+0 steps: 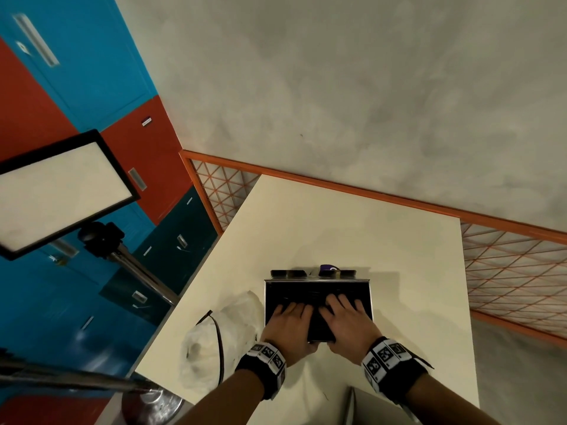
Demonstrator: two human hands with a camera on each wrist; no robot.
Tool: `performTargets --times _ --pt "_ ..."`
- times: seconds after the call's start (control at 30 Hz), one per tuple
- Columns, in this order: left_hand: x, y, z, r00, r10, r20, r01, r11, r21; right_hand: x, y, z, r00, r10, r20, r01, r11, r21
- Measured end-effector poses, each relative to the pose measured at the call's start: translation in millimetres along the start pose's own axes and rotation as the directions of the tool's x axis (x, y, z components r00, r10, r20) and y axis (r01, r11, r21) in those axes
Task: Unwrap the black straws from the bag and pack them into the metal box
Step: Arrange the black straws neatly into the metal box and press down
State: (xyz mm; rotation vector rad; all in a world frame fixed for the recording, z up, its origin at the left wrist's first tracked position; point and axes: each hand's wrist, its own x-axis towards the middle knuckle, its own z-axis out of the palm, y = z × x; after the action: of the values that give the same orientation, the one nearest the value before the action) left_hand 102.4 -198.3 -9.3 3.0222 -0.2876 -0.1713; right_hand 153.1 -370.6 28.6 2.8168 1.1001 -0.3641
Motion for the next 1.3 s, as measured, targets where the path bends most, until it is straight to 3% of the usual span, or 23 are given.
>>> performTargets --times 0.33,0.93,1.1,1.3 --pt "-3.4 2.1 5.8 1.0 -0.003 0.0 0.003 1.0 -0.013 4.0 -0.5 0.0 0.995 0.028 0.098 -0.035 0.997 0.069" --pt "0.0 0.0 6.7 1.0 -0.009 0.016 0.009 1.0 -0.011 0.8 0.5 8.5 1.0 -0.007 -0.009 0.007 0.999 0.039" --pt "-2.9 1.7 7.9 0.999 -0.009 0.035 0.01 1.0 -0.01 1.3 0.3 12.0 1.0 -0.006 0.031 0.003 0.997 0.081" --pt "-3.9 0.4 6.0 0.999 0.03 -0.035 -0.032 0.999 -0.044 8.1 4.5 9.3 0.996 0.02 0.083 -0.03 0.992 0.121"
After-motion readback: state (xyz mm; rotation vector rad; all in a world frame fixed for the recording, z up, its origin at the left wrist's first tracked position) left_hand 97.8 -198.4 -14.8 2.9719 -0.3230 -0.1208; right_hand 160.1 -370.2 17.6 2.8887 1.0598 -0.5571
